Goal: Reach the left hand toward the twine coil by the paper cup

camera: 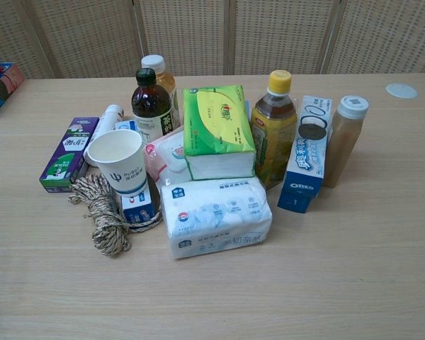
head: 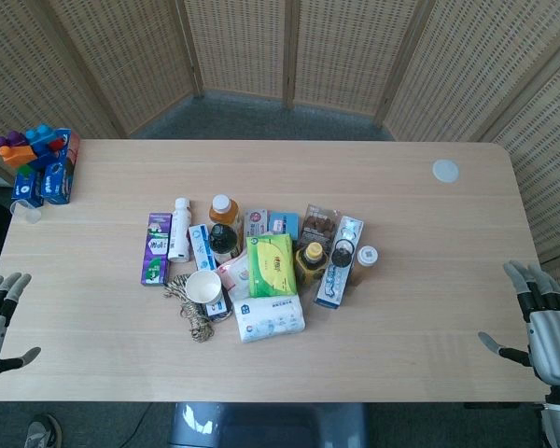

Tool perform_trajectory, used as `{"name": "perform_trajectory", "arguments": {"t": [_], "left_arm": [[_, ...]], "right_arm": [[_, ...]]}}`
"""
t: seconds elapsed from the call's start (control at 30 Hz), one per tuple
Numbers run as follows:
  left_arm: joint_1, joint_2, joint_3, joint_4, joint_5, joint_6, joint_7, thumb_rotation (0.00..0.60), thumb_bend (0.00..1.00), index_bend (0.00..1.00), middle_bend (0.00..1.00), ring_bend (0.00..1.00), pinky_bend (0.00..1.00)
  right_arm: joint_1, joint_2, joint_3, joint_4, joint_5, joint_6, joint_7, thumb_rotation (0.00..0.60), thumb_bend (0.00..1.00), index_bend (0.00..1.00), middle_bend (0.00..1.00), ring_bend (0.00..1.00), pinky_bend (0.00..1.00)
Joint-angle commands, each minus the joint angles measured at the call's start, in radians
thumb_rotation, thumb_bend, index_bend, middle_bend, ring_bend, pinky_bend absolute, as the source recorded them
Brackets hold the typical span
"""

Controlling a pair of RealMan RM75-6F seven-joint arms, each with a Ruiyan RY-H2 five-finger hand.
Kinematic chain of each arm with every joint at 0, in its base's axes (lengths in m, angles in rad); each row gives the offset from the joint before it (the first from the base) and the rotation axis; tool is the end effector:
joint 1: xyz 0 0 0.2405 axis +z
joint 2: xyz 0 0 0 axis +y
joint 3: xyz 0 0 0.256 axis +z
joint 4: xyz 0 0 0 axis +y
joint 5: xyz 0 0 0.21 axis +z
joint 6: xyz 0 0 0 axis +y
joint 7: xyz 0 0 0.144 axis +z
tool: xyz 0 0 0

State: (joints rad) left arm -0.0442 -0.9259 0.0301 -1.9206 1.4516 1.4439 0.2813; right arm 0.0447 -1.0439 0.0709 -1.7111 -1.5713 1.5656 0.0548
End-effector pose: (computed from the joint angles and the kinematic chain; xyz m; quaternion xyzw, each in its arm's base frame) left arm -0.2835 0.1478 0.1776 -0.6320 -0.3947 -0.2800 0.6053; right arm -0.2879 -0.1715 0.1833 0.5748 -0.3762 0.4447 0.5748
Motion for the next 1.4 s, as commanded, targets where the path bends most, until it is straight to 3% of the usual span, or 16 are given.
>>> {"name": "perform_trajectory", "arguments": {"t": [0.03,0.33,0.67,0.93,1.4], "left_arm": [[-0.002,-0.006,0.003,0.003,0.002,-0.006,0.009,0.600,0.00,0.00,0.00,0.00,0.00],[-0.040,-0.044,0.004,0.050,0.041,-0.056,0.028,0.600,0.00,0.02,0.00,0.00,0.00],[-0.222,-0.133,-0.013,0.135,0.133,-0.285,0.097,0.600,0.00,0.15,0.00,0.00,0.00],[-0.320,-0.212,-0.038,0.117,0.019,-0.443,0.268,0.600,0.00,0.15,0.00,0.00,0.00],[-0.440,-0.400,-0.050,0.164,-0.188,-0.545,0.538,0.600,0.00,0.15,0.00,0.00,0.00]], "right_arm": [[0.000,0.000,-0.001,0.000,-0.001,0.000,0.000,0.600,0.00,0.00,0.00,0.00,0.00],[-0.002,0.003,0.003,-0.001,0.004,0.005,0.006,0.600,0.00,0.00,0.00,0.00,0.00],[-0.003,0.001,0.003,-0.004,0.002,0.008,0.001,0.600,0.00,0.00,0.00,0.00,0.00],[-0.004,0.008,0.007,-0.003,0.007,0.011,0.018,0.600,0.00,0.00,0.00,0.00,0.00],[-0.006,0.014,0.010,-0.002,0.011,0.014,0.035,0.600,0.00,0.00,0.00,0.00,0.00]]}}
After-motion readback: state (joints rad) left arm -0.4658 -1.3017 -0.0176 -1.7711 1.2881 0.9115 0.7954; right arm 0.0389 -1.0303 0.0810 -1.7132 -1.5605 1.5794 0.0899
